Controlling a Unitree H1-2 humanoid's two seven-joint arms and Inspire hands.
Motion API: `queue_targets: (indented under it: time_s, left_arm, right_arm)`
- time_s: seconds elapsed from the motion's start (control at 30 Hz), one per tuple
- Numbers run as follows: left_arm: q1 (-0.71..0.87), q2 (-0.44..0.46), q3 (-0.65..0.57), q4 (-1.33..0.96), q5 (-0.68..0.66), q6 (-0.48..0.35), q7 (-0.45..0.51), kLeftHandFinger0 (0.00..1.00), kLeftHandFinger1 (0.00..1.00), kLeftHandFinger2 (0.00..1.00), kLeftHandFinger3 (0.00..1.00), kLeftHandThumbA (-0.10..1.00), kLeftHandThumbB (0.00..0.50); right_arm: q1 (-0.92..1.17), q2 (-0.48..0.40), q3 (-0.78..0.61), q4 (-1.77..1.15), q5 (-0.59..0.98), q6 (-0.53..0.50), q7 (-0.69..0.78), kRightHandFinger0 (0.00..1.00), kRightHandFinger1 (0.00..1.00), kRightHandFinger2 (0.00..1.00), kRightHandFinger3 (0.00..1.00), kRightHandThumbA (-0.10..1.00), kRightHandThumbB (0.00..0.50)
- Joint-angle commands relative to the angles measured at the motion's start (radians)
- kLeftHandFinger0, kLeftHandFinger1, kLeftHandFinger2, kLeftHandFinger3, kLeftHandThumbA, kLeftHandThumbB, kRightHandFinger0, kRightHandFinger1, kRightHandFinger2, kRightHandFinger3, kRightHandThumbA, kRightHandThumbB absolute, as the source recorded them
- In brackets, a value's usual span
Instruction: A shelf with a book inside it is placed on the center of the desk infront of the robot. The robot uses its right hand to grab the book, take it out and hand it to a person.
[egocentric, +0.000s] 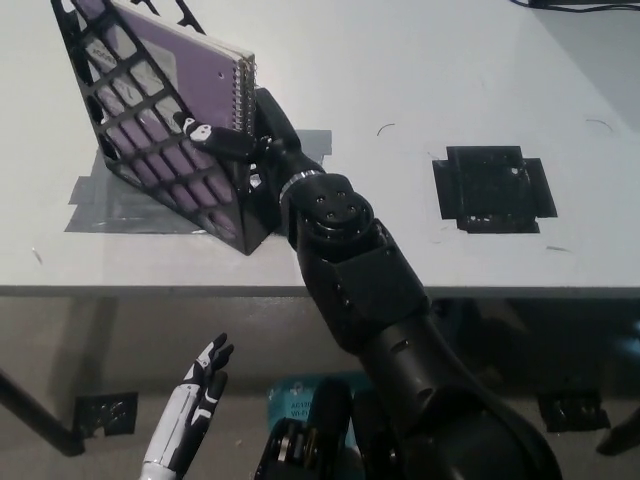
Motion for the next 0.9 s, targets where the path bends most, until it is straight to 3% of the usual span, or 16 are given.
queue_targets:
  time_s: [0.0, 0.1, 0.2, 0.27, 0.43, 0.47, 0.53, 0.63, 0.67, 0.7, 0.73, 0.83, 0.87]
  left_arm:
    - [-0.015, 0.017, -0.008, -0.021, 0.016, -0.026, -0.012, 1.0, 1.0, 1.0, 1.0, 1.0, 0.268]
    - [-0.013, 0.019, -0.01, -0.023, 0.01, -0.024, -0.015, 1.0, 1.0, 1.0, 1.0, 1.0, 0.267]
    - [-0.014, 0.02, -0.011, -0.025, 0.008, -0.019, -0.016, 1.0, 1.0, 1.0, 1.0, 1.0, 0.282]
    - [-0.017, 0.018, -0.01, -0.023, 0.002, -0.023, -0.014, 1.0, 1.0, 1.0, 1.0, 1.0, 0.294]
    - [-0.021, 0.019, -0.011, -0.02, 0.006, -0.024, -0.012, 1.0, 1.0, 1.0, 1.0, 1.0, 0.285]
    - [-0.023, 0.018, -0.011, -0.021, 0.0, -0.021, -0.015, 1.0, 1.0, 1.0, 1.0, 1.0, 0.284]
    - [-0.025, 0.018, -0.01, -0.021, -0.003, -0.019, -0.016, 1.0, 1.0, 1.0, 1.0, 1.0, 0.283]
    - [-0.026, 0.018, -0.01, -0.019, 0.0, -0.022, -0.013, 1.0, 1.0, 1.0, 1.0, 1.0, 0.294]
    - [-0.026, 0.018, -0.01, -0.019, 0.002, -0.023, -0.012, 1.0, 1.0, 1.0, 1.0, 1.0, 0.297]
    - [-0.026, 0.018, -0.011, -0.019, 0.003, -0.022, -0.012, 1.0, 1.0, 1.0, 1.0, 1.0, 0.289]
    - [-0.026, 0.019, -0.011, -0.018, 0.004, -0.022, -0.012, 1.0, 1.0, 1.0, 1.0, 1.0, 0.288]
    - [-0.025, 0.019, -0.012, -0.025, 0.007, -0.012, -0.013, 1.0, 1.0, 1.0, 1.0, 1.0, 0.293]
    - [-0.024, 0.019, -0.012, -0.027, 0.007, -0.011, -0.013, 1.0, 1.0, 1.0, 1.0, 1.0, 0.293]
  right_arm:
    - [-0.017, 0.007, 0.002, -0.074, 0.047, -0.066, 0.082, 0.19, 0.57, 0.76, 0.49, 0.74, 0.5]
    - [-0.01, 0.011, -0.002, -0.082, 0.046, -0.047, 0.077, 0.21, 0.54, 0.72, 0.51, 0.77, 0.484]
    - [-0.008, 0.015, -0.017, -0.084, 0.065, -0.027, 0.085, 0.16, 0.48, 0.68, 0.51, 0.79, 0.474]
    - [-0.005, 0.015, -0.021, -0.087, 0.067, -0.013, 0.083, 0.13, 0.41, 0.64, 0.48, 0.82, 0.499]
    - [0.0, 0.018, -0.028, -0.088, 0.085, -0.01, 0.096, 0.12, 0.37, 0.61, 0.42, 0.86, 0.5]
    - [0.001, 0.019, -0.031, -0.084, 0.091, -0.014, 0.098, 0.11, 0.34, 0.57, 0.35, 0.89, 0.495]
    - [-0.002, 0.018, -0.032, -0.079, 0.092, -0.018, 0.099, 0.1, 0.31, 0.53, 0.31, 0.9, 0.488]
    - [0.0, 0.019, -0.033, -0.08, 0.098, -0.018, 0.103, 0.07, 0.28, 0.51, 0.31, 0.92, 0.425]
    - [0.001, 0.02, -0.037, -0.082, 0.104, -0.012, 0.103, 0.05, 0.26, 0.5, 0.31, 0.9, 0.385]
    - [0.001, 0.021, -0.04, -0.079, 0.106, -0.014, 0.1, 0.04, 0.27, 0.5, 0.31, 0.87, 0.313]
    - [0.0, 0.022, -0.042, -0.075, 0.109, -0.018, 0.097, 0.04, 0.27, 0.51, 0.31, 0.84, 0.287]
    - [-0.007, 0.031, -0.056, -0.061, 0.107, -0.032, 0.054, 0.01, 0.28, 0.54, 0.32, 0.55, 0.107]
    - [-0.008, 0.033, -0.059, -0.058, 0.107, -0.038, 0.048, 0.0, 0.28, 0.54, 0.32, 0.49, 0.086]
